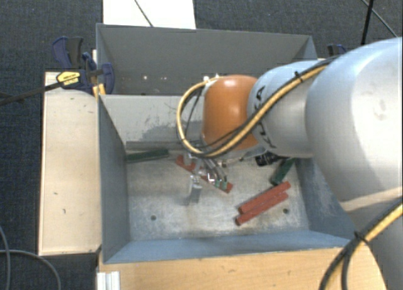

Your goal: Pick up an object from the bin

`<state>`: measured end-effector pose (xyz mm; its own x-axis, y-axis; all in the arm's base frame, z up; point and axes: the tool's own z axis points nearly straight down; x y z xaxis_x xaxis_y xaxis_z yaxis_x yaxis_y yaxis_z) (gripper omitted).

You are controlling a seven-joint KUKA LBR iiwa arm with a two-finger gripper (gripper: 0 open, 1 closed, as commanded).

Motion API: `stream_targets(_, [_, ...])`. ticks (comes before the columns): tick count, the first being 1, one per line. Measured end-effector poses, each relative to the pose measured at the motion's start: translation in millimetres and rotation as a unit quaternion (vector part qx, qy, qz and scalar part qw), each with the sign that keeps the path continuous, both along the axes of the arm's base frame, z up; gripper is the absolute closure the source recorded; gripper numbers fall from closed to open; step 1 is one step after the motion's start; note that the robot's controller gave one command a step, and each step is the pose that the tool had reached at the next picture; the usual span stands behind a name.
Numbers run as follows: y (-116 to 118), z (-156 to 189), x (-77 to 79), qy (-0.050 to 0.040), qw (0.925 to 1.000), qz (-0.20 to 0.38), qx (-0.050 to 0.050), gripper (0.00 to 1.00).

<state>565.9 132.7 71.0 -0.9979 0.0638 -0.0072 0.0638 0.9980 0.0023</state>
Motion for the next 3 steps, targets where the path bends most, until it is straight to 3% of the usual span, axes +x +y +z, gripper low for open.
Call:
stream_targets(1, [-100.6, 7.5, 24.8, -0.0004, 0.9956, 0.094, -0.003, 0.00])
stream_targets(2, [-95.7, 7.0, 23.8, 0.0006, 0.9955, 0.094, -0.001, 1.00])
stream_targets(3, [-95.6, 7.1, 23.9, 0.0005, 0.9957, 0.093, -0.001, 0.00])
